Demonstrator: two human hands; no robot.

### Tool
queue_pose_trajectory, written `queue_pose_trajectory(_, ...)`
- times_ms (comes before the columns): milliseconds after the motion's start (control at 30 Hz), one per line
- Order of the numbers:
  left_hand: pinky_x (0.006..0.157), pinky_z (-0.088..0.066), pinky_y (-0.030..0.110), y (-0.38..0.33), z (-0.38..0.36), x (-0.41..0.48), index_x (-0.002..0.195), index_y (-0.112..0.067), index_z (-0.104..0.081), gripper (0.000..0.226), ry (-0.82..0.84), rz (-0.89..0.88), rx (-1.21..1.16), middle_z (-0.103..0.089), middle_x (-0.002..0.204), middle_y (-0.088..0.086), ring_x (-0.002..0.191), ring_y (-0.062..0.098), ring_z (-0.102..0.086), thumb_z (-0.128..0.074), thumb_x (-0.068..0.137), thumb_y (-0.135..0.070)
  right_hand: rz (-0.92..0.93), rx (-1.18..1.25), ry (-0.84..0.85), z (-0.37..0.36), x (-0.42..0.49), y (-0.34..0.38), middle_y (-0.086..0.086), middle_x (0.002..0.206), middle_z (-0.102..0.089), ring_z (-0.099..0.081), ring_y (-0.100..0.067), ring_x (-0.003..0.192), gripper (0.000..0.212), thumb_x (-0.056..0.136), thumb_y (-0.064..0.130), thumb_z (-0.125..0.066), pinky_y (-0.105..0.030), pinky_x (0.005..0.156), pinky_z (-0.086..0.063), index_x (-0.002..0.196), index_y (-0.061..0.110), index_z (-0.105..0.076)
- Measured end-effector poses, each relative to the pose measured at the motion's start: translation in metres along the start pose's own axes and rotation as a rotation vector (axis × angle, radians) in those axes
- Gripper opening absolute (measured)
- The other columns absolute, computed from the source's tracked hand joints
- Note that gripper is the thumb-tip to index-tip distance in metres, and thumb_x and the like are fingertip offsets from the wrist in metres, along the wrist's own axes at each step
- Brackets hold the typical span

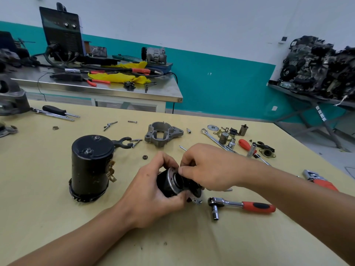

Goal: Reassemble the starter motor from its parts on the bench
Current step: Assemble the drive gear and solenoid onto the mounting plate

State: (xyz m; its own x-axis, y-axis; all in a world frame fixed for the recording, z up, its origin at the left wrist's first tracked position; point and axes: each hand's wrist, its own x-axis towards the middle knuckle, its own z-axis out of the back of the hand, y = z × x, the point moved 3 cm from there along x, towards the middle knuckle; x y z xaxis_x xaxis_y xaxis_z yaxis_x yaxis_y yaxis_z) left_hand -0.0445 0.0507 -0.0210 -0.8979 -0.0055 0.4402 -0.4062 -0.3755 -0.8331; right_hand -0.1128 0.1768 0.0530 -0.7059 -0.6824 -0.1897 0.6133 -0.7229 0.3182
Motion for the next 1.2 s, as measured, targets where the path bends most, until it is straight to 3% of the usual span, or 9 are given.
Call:
queue_pose_trajectory(67, 0.061, -0.052, 0.015, -0.001, 0.000, 0.000, 0.102, -0.019, -0.049, 0.047, -0.001, -0.004, 0.006, -0.071, 0.090, -0.018, 0.076, 0.007, -0.072, -0.084, 0.072, -0.010, 0.003, -0.008, 0.015, 0.001, 0.000, 0.001, -0.009, 0.069, -0.062, -0.051, -0.010, 0.048, 0.035, 0.102, 0.030, -0.049, -0.025, 0.047, -0.043, 0.091, 0.005, -0.071)
queue_pose_trajectory(100, 0.061, -0.052, 0.015, 0.000, -0.001, 0.000, 0.102, -0.019, -0.049, 0.047, -0.003, -0.004, 0.006, -0.071, 0.090, -0.017, 0.076, 0.007, -0.072, -0.084, 0.072, -0.013, 0.004, -0.021, 0.022, 0.001, 0.001, 0.001, -0.010, 0.071, -0.062, -0.052, -0.012, 0.052, 0.036, 0.103, 0.030, -0.048, -0.026, 0.048, -0.042, 0.093, 0.004, -0.070)
queue_pose_trajectory(200, 0.061, -0.051, 0.016, 0.002, -0.001, 0.000, 0.102, -0.022, -0.050, 0.047, -0.020, 0.001, 0.001, -0.071, 0.090, -0.013, 0.073, 0.006, -0.070, -0.084, 0.070, -0.017, 0.016, -0.084, 0.032, -0.005, 0.001, 0.005, -0.014, 0.090, -0.064, -0.059, -0.024, 0.079, 0.030, 0.104, 0.025, -0.043, -0.033, 0.060, -0.043, 0.098, 0.004, -0.063)
queue_pose_trajectory(300, 0.062, -0.053, 0.022, 0.005, -0.001, 0.000, 0.100, -0.027, -0.050, 0.047, -0.038, 0.026, -0.015, -0.069, 0.089, -0.005, 0.069, 0.006, -0.064, -0.083, 0.067, -0.026, 0.044, -0.168, 0.000, -0.012, 0.000, 0.010, -0.010, 0.091, -0.056, -0.056, -0.028, 0.089, 0.021, 0.103, 0.019, -0.042, -0.039, 0.074, -0.047, 0.096, 0.007, -0.058)
queue_pose_trajectory(433, 0.063, -0.056, 0.027, 0.006, -0.001, 0.000, 0.099, -0.031, -0.050, 0.047, -0.044, 0.030, -0.018, -0.069, 0.091, -0.003, 0.071, 0.010, -0.066, -0.082, 0.065, -0.033, 0.080, -0.248, -0.023, -0.016, 0.000, 0.013, -0.006, 0.083, -0.049, -0.053, -0.028, 0.090, 0.025, 0.102, 0.014, -0.043, -0.041, 0.079, -0.046, 0.097, 0.001, -0.063)
queue_pose_trajectory(700, 0.066, -0.058, 0.037, 0.009, 0.000, 0.000, 0.099, -0.030, -0.050, 0.048, -0.074, 0.026, 0.009, -0.068, 0.093, -0.006, 0.073, 0.015, -0.068, -0.086, 0.067, -0.027, 0.057, -0.194, -0.067, -0.008, -0.001, 0.010, -0.012, 0.097, -0.060, -0.057, -0.027, 0.091, 0.028, 0.103, 0.026, -0.042, -0.047, 0.083, -0.051, 0.100, 0.006, -0.061)
queue_pose_trajectory(867, 0.061, -0.056, 0.029, 0.007, -0.001, -0.001, 0.099, -0.024, -0.051, 0.047, -0.075, 0.033, -0.020, -0.068, 0.091, -0.005, 0.070, 0.012, -0.065, -0.082, 0.066, -0.035, 0.016, -0.209, -0.070, -0.016, 0.001, 0.014, -0.007, 0.097, -0.058, -0.058, -0.030, 0.093, 0.015, 0.099, 0.021, -0.046, -0.048, 0.086, -0.050, 0.097, 0.011, -0.057)
queue_pose_trajectory(1033, 0.055, -0.049, 0.022, 0.004, -0.002, -0.002, 0.097, -0.018, -0.048, 0.047, -0.066, 0.022, -0.009, -0.067, 0.082, -0.004, 0.061, 0.006, -0.059, -0.080, 0.066, -0.033, -0.005, -0.288, -0.078, -0.020, 0.000, 0.018, -0.001, 0.080, -0.046, -0.049, -0.026, 0.082, 0.025, 0.098, 0.018, -0.045, -0.043, 0.077, -0.035, 0.074, 0.020, -0.038)
queue_pose_trajectory(1200, 0.058, -0.052, 0.028, 0.003, -0.002, -0.001, 0.103, -0.023, -0.049, 0.047, -0.074, -0.034, 0.001, -0.062, 0.089, -0.004, 0.067, 0.018, -0.060, -0.081, 0.069, -0.030, -0.034, -0.134, -0.073, -0.011, -0.001, 0.015, -0.011, 0.084, -0.054, -0.056, -0.030, 0.084, 0.025, 0.102, 0.017, -0.042, -0.036, 0.064, -0.042, 0.083, 0.010, -0.055)
